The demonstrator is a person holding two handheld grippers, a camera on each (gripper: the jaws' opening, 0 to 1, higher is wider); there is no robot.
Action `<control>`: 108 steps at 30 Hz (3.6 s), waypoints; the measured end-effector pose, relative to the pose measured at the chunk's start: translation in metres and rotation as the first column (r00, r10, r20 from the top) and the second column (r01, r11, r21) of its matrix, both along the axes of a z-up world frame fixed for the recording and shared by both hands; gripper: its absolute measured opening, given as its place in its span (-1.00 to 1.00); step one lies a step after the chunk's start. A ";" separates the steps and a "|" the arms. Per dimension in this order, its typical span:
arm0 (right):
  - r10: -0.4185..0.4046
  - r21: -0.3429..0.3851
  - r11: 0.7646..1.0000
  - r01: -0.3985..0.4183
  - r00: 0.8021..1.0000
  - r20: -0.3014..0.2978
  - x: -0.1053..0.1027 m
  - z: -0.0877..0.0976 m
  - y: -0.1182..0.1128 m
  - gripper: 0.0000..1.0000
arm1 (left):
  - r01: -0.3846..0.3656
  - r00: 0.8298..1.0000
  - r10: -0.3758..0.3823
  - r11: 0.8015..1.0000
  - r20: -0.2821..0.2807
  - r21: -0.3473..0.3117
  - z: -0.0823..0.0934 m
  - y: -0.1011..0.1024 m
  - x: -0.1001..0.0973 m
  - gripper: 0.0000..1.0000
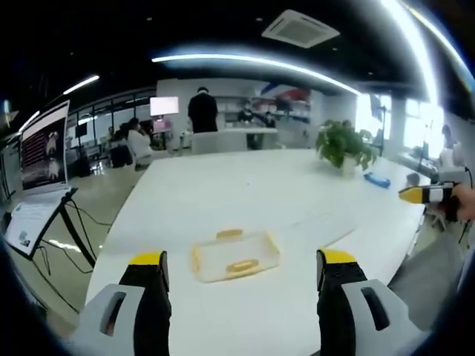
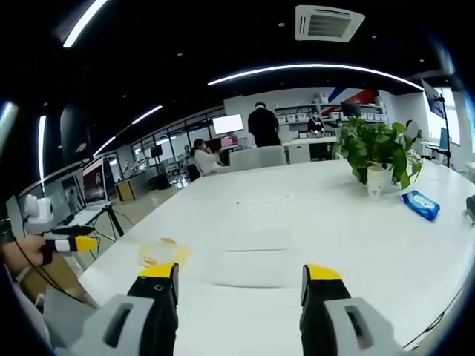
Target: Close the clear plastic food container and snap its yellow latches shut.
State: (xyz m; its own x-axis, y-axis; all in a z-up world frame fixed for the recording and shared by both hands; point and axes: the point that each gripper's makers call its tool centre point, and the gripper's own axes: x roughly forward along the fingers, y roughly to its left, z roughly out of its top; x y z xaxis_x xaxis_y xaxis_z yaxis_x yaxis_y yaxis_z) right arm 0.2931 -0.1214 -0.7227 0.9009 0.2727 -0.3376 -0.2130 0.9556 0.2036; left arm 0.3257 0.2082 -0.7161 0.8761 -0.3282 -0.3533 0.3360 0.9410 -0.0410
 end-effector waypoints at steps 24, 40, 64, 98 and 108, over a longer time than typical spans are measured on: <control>0.046 -0.025 0.999 -0.045 0.998 0.034 0.051 0.012 0.009 0.29 | 0.083 0.996 -0.083 0.997 0.014 0.010 0.004 -0.027 0.047 0.58; 0.144 -0.092 0.986 -0.141 0.989 0.033 0.082 0.010 0.035 0.26 | 0.158 0.987 -0.158 0.987 0.002 0.041 -0.008 -0.052 0.075 0.54; 0.194 -0.054 0.980 -0.193 0.981 0.013 0.118 0.000 0.063 0.22 | 0.212 0.977 -0.212 0.977 -0.010 0.032 -0.021 -0.075 0.102 0.48; 0.250 -0.006 0.968 -0.249 0.968 0.002 0.120 -0.003 0.103 0.09 | 0.244 0.970 -0.244 0.970 -0.018 0.003 -0.024 -0.089 0.103 0.21; 0.281 0.008 0.960 -0.281 0.960 -0.002 0.124 -0.007 0.124 0.08 | 0.215 0.976 -0.215 0.977 -0.028 0.005 -0.027 -0.074 0.103 0.20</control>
